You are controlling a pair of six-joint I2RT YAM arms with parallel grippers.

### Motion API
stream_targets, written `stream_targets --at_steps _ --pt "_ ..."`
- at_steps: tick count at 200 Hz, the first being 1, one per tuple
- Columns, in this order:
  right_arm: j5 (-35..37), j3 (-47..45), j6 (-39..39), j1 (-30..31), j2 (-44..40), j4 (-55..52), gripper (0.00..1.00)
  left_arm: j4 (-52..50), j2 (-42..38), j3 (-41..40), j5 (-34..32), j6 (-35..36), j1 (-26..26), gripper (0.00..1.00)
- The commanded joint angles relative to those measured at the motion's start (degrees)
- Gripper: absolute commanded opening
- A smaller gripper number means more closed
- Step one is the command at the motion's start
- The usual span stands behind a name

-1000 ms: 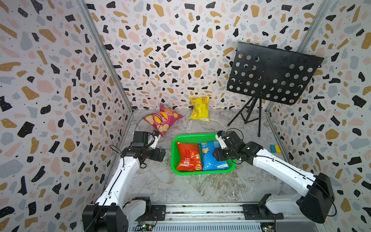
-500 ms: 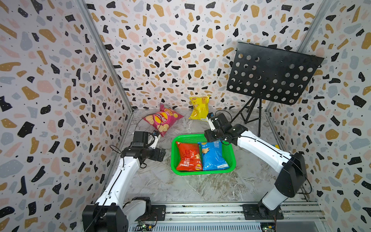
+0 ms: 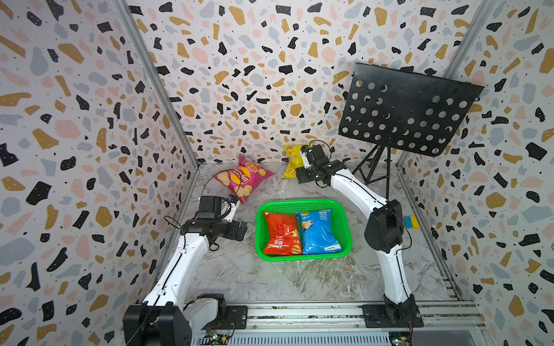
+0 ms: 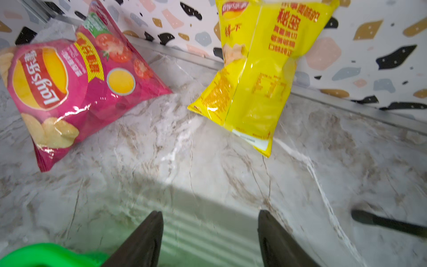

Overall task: Put the potato chips into the basket
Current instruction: Pick up the potato chip from the center of the board.

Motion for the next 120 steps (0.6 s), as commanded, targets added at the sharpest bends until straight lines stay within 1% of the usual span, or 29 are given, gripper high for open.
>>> stream_targets --at_steps 1,24,75,92,115,120 --pt "-0.36 9.09 -1.11 -0.95 4.32 -3.04 0.7 1.33 0.6 -0.68 0.17 -0.12 0.22 1.0" --pt "0.03 16.29 -0.97 -1.8 10.96 -1.8 0.69 1.2 1.18 -0.59 0.0 -0.12 0.22 1.0" --pt "0.13 17.49 1.01 -3.92 17.97 9.07 0.68 0.81 1.05 -0.32 0.0 -0.12 0.22 1.0" --pt "-0.46 19.59 1.54 -4.43 20.75 10.24 0.69 0.8 1.12 -0.26 -0.06 -0.12 0.22 1.0" --pt "-2.12 24.65 1.91 -4.7 24.6 9.55 0.7 0.86 1.23 -0.3 -0.06 -0.12 0.22 1.0" --pt "-2.52 25.29 2.01 -4.7 26.83 9.55 0.7 0.96 1.23 -0.3 -0.06 -0.12 0.22 1.0"
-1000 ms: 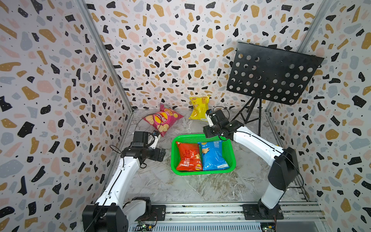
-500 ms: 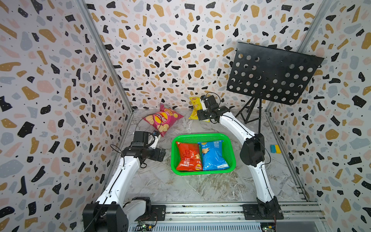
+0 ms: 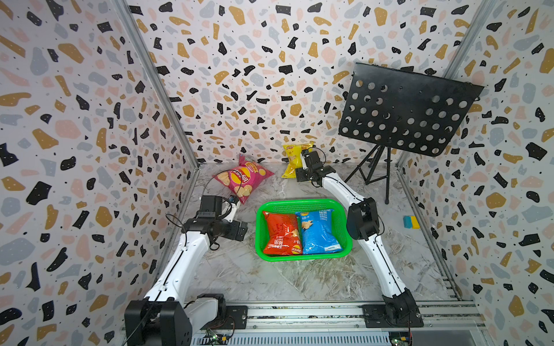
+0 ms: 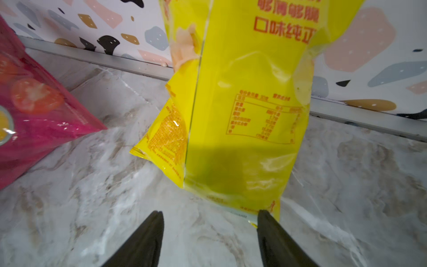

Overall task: Put the potato chips into the basket
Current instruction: Pick up the potato chip from the center of the board.

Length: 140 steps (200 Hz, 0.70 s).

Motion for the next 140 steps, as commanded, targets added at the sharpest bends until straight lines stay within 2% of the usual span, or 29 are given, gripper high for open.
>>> stream_targets --at_steps 1,41,71,113,131,140 --pt "-1.78 5.54 1.03 -0.31 2.14 2.05 0.7 0.95 0.05 -0.28 -0.04 -0.12 0.22 1.0" --pt "-3.19 5.74 2.49 -0.26 3.88 3.71 0.71 0.98 0.18 -0.33 -0.04 -0.15 0.22 1.0" --pt "-2.46 5.73 2.82 -0.38 4.73 4.36 0.63 0.95 0.27 -0.28 -0.13 -0.14 0.22 1.0" --pt "-1.59 5.73 3.15 -0.54 4.67 5.48 0.31 1.0 0.27 -0.18 -0.29 -0.17 0.22 1.0" --pt "-1.37 5.78 3.03 -0.69 4.29 5.79 0.09 0.97 0.36 -0.24 -0.22 -0.16 0.22 1.0" --pt "-1.49 5.73 2.99 -0.71 3.91 5.45 0.05 0.93 0.36 -0.25 -0.29 -0.12 0.22 1.0"
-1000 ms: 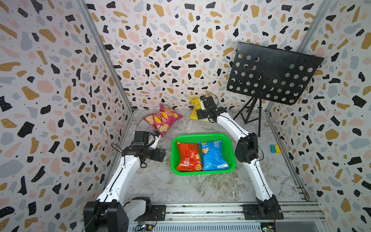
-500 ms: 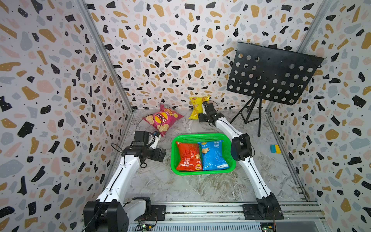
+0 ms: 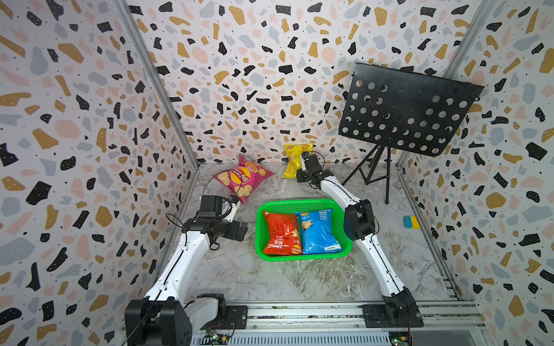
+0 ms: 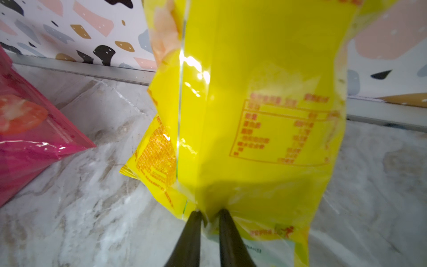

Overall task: Put the potato chips into the basket
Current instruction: Pick up the potato chip from the center of the board.

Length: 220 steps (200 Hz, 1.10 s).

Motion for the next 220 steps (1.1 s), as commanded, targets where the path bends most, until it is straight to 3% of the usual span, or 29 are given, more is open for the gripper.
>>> stream_targets --at_steps 1,18,33,40,68,168,220 --pt "0.78 2.71 0.27 -0.14 -1.09 0.78 0.05 0.9 0.22 -0.21 -0.27 -0.12 0.18 1.0" --pt "0.06 2.68 0.03 -0.21 -2.21 -0.1 0.12 0.91 0.17 -0.2 -0.21 -0.12 0.22 1.0" --pt "-0.75 2.41 -0.02 -0.21 -3.43 -0.45 0.4 0.89 0.17 -0.23 -0.26 -0.08 0.22 1.0" --pt "-0.96 2.17 0.14 -0.14 -3.98 -0.27 0.48 0.89 0.12 -0.25 -0.28 -0.12 0.22 1.0" --pt "-0.71 2.05 0.04 -0.13 -6.36 0.61 0.57 0.96 0.21 -0.27 -0.28 -0.05 0.22 1.0" --pt "1.59 4.52 0.11 -0.66 1.26 6.1 0.56 0.8 0.44 -0.11 -0.1 -0.07 0.22 1.0" --pt "0.29 6.95 4.92 -2.21 3.06 6.45 0.4 0.8 0.57 -0.1 -0.02 -0.04 0.22 1.0"
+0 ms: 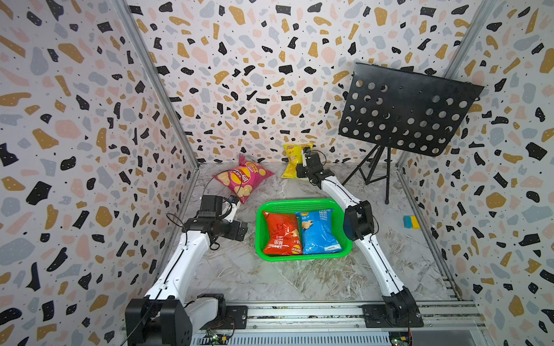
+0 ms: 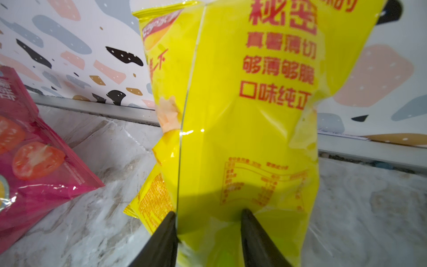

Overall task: Put the potato chips into the basket
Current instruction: Pick up the potato chip from the center of the board.

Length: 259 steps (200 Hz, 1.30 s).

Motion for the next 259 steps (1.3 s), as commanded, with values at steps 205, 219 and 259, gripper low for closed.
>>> stream_targets --at_steps 205,219,259 --pt "-19.89 -20.36 5.04 -1.37 -31.32 -1.38 0.0 0.7 -1.73 0.87 0.69 -0.47 0.22 1.0" --pt "-21.72 -24.27 6.58 -1.37 -34.63 -0.53 0.0 0.59 -2.13 1.52 0.61 -0.31 0.2 1.0" --pt "-28.99 -36.54 10.82 -1.37 -44.81 1.94 0.0 -1.17 -3.02 4.86 3.19 -0.05 0.21 1.0"
